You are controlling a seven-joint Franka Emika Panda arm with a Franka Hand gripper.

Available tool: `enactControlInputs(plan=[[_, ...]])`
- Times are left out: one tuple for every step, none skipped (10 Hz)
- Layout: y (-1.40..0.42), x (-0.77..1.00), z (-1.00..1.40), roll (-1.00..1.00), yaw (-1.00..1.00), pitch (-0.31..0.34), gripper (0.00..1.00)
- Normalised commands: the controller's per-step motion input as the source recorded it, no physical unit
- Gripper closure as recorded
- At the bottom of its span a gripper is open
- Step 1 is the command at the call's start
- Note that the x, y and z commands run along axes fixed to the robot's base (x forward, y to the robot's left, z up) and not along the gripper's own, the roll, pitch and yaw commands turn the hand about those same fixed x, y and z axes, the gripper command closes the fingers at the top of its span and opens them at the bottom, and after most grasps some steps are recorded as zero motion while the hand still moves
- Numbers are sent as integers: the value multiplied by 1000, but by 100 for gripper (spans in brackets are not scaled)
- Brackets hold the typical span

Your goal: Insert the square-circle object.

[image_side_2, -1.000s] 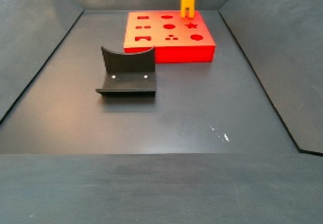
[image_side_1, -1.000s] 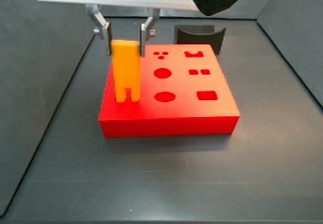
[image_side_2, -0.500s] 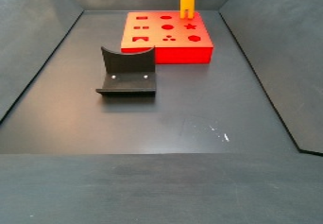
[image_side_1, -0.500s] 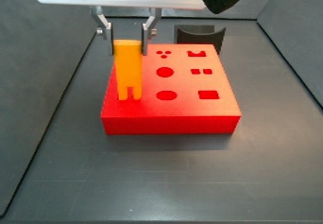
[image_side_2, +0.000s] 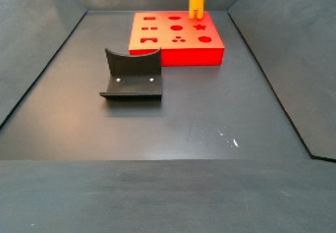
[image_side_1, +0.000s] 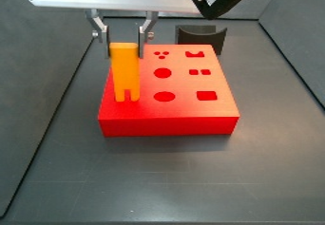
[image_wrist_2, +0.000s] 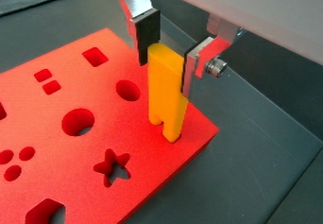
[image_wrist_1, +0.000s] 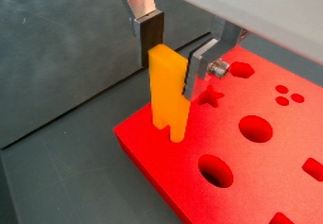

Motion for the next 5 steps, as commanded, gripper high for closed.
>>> enactControlInputs(plan=[[-60,14,-980,11,-31,0,100],[-86,0,-1000,47,-60,0,100],[-86,11,-534,149,-60,44,100],[0,0,0,0,-11,13,100],[0,0,0,0,0,0,100]])
